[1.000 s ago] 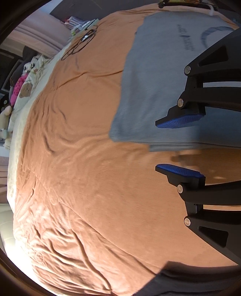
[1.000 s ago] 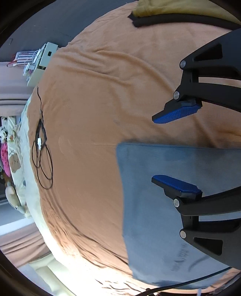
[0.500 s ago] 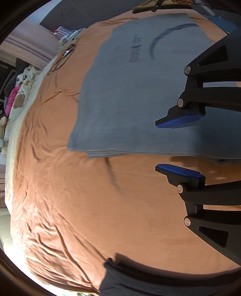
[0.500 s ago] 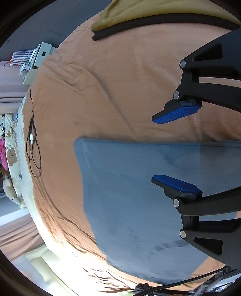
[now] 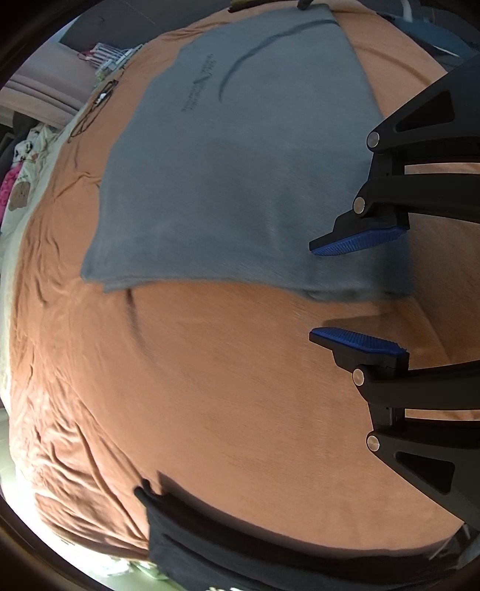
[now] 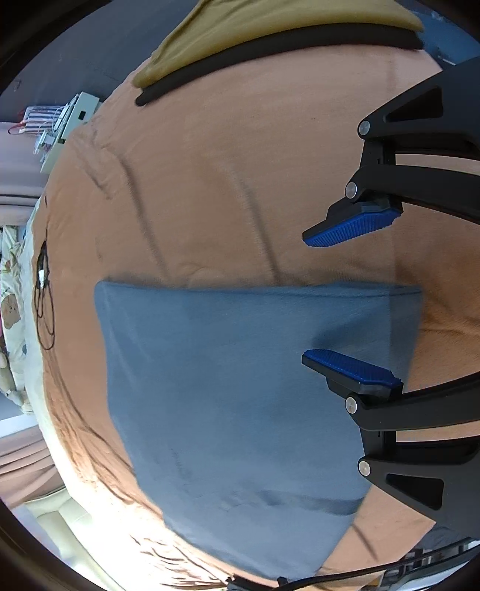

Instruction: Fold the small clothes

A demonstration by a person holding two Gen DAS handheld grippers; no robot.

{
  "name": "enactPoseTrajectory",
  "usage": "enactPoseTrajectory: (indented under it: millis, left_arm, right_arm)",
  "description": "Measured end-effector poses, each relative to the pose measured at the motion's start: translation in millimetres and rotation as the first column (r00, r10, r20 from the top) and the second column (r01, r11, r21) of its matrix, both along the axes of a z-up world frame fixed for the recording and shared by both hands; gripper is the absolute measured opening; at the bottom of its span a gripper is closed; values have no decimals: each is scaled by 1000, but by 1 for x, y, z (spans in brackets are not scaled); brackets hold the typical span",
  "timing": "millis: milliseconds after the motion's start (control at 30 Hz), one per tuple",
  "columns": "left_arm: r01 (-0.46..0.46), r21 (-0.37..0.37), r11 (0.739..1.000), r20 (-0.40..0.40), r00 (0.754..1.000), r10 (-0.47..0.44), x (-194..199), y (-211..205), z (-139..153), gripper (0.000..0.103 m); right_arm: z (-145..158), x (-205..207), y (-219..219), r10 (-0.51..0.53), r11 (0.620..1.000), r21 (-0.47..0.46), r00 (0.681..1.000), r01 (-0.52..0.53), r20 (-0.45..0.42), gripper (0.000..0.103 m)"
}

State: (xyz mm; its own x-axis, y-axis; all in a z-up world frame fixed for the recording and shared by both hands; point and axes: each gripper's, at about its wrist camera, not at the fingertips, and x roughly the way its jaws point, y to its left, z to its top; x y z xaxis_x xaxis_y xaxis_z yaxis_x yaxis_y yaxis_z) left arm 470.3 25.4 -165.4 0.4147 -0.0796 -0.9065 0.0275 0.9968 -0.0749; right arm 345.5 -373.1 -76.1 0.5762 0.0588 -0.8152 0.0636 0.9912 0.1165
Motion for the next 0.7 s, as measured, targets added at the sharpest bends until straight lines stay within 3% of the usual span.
enactPoseTrajectory:
  millis: [167,367,567,700]
  left_arm:
    - [-19,28,999,21,1000,18,-19,9,-8,47]
    - [-54,10,998,42,998,54,-42,22,-1,49]
    - [-97,-88,991,101,989,106,-61,33,23,49]
    - [-121,-222,967,89,986,144,-67,36,25,50]
  right_arm:
    - [-18,-19,3,-17,998,-68,999,14,-42,56]
    - [-16,-39,3,-60,996,-63,998,58,-24,56]
    - [-5,-63,2,-62,996,73,997,59,41,56]
    - [-2,-73,-6,-85,969,240,994,65,74,56]
